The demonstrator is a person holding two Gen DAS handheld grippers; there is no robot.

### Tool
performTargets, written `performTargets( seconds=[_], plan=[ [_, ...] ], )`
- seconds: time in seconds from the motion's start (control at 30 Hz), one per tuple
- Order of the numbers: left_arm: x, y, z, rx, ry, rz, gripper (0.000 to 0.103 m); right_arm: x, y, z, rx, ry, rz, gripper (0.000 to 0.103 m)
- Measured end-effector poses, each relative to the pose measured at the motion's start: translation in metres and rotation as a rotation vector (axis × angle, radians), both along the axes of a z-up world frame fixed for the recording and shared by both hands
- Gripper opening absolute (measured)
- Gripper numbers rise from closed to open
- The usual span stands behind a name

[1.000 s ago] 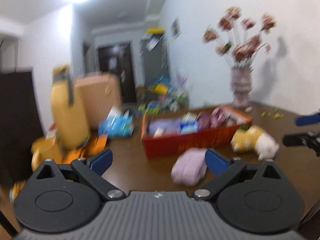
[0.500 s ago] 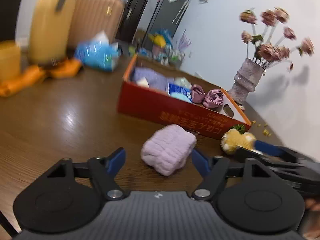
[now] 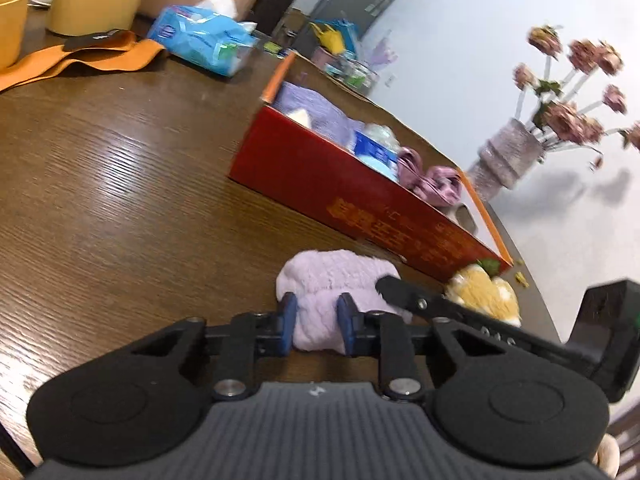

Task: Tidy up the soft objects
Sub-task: 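Move the right gripper to the lilac fuzzy towel roll and grasp it, then carry the lilac towel roll over the box with the right gripper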

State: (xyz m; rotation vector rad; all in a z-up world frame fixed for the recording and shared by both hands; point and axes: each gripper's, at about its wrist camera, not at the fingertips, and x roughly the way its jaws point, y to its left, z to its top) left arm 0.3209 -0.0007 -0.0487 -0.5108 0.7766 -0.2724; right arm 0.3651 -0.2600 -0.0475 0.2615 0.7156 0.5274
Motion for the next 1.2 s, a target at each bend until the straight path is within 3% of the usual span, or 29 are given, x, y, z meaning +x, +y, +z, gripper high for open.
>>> performTargets(
  seconds=[0.3, 0.5, 0.53, 0.6, 0.63, 0.67, 0.83, 0.9, 0.97, 1.2],
  plan=[
    [-0.059, -0.041, 0.003, 0.015, 0.033, -0.228, 0.018, -0.124, -0.046, 0.000, 0.019, 0.011, -0.178, 0.019],
    [-0.105, -0.062, 0.014, 0.091, -0.005, -0.287, 0.019, -0.183, -0.059, 0.002, 0.015, -0.028, -0.238, 0.024],
    [-0.107, -0.062, 0.015, 0.099, -0.009, -0.284, 0.021, -0.184, -0.060, 0.002, 0.013, -0.035, -0.247, 0.025],
    [-0.108, -0.063, 0.017, 0.110, -0.023, -0.267, 0.038, -0.186, -0.063, 0.003, 0.018, -0.047, -0.264, 0.028],
    [-0.109, -0.063, 0.017, 0.114, -0.025, -0.250, 0.055, -0.186, -0.065, 0.004, 0.020, -0.051, -0.271, 0.028],
    [-0.108, -0.065, 0.017, 0.123, -0.024, -0.234, 0.055, -0.185, -0.066, 0.003, 0.020, -0.052, -0.275, 0.029],
    [-0.100, -0.070, 0.010, 0.112, -0.004, -0.249, 0.053, -0.180, -0.068, -0.004, 0.042, -0.024, -0.289, 0.035],
    [-0.097, -0.070, 0.007, 0.089, 0.004, -0.262, 0.041, -0.177, -0.067, -0.006, 0.052, -0.019, -0.285, 0.035],
    [-0.094, -0.069, 0.003, 0.066, 0.018, -0.268, 0.031, -0.175, -0.065, -0.010, 0.050, -0.010, -0.277, 0.031],
    [-0.090, -0.064, -0.004, 0.037, 0.037, -0.269, 0.028, -0.172, -0.060, -0.013, 0.034, -0.016, -0.266, 0.022]
  ],
)
